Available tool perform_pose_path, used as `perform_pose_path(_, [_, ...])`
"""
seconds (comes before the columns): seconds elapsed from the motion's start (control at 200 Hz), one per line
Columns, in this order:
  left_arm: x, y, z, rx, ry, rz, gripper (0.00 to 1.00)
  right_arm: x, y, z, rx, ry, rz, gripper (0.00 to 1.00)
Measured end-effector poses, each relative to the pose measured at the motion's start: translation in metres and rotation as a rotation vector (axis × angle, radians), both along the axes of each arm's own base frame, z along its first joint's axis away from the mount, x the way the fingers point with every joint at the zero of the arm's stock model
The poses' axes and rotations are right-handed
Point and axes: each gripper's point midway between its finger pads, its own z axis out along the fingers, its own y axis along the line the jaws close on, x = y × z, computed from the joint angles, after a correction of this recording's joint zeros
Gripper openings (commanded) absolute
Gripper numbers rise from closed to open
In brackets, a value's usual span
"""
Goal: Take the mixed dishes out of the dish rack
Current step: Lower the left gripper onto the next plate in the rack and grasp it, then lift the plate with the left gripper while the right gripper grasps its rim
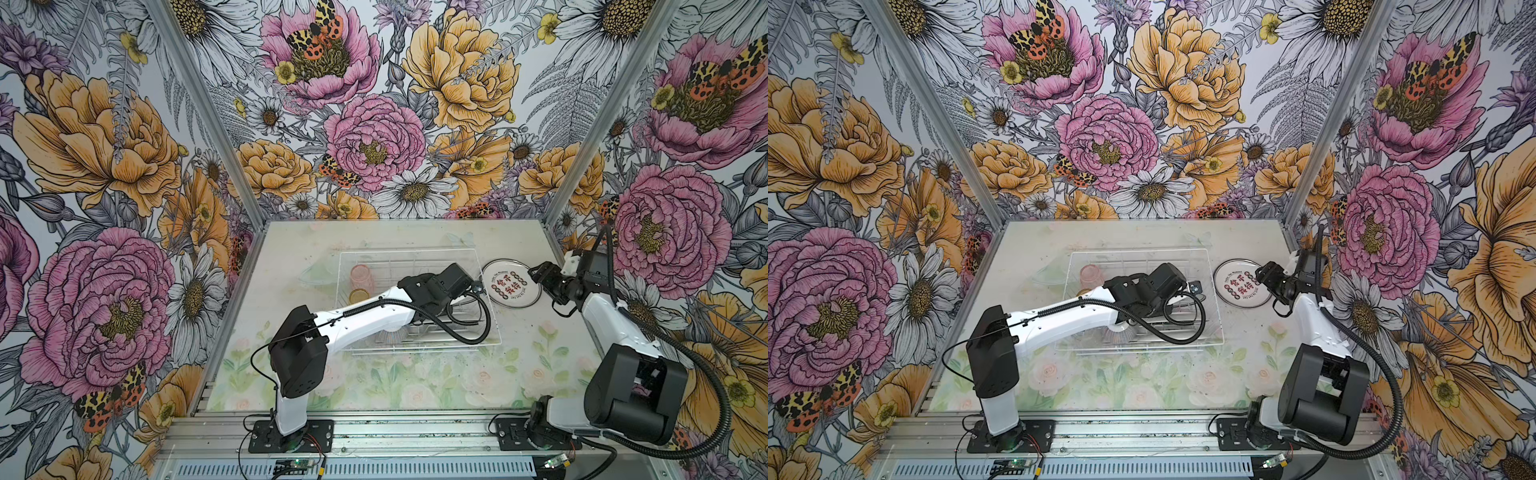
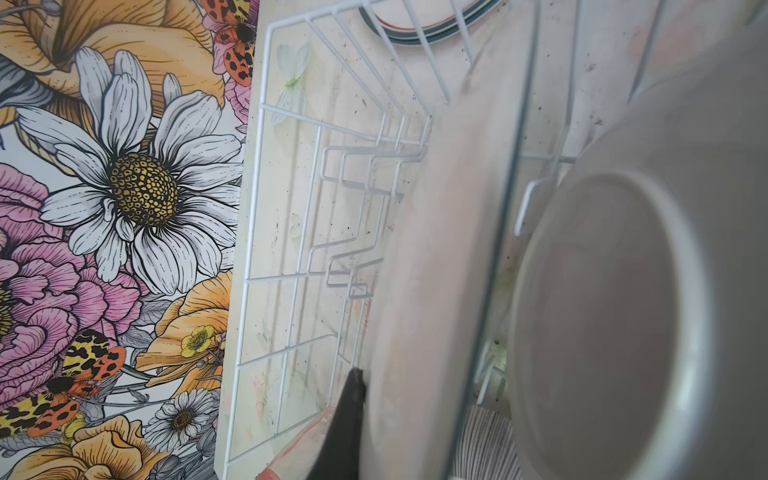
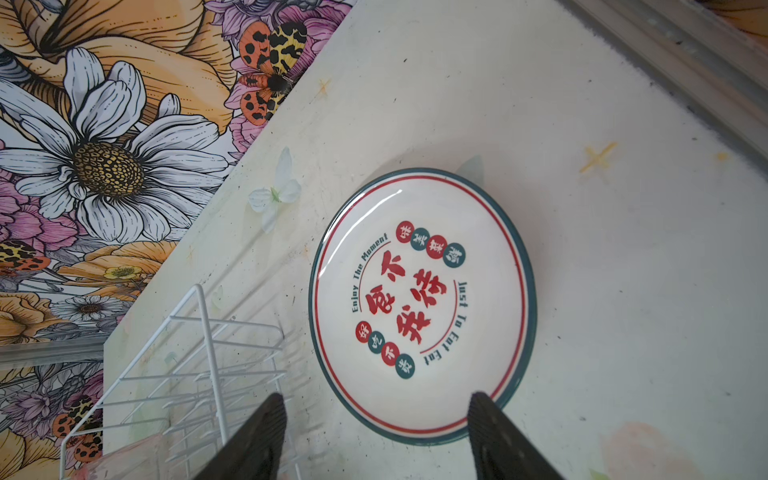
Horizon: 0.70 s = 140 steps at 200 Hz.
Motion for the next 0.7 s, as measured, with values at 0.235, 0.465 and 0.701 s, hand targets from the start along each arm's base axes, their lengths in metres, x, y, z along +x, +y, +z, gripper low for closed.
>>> perform_pose_path(0.235, [0.002,0.010,0.034,-0.120,0.008,0.019,0.00,0.000,0.004,0.004,0.006,-0.014,0.014,0.70])
perform_pose_path(0.465, [0.027,0.032,0.067,-0.277,0.024,0.110,0.00,-0.001,0.012,0.017,0.012,-0.053,0.051,0.70])
perform_pose_path(0.701, [0.055,0.067,0.107,-0.543,0.104,0.226,0.00,-0.001,0.042,0.037,0.034,-0.119,0.174,0.69])
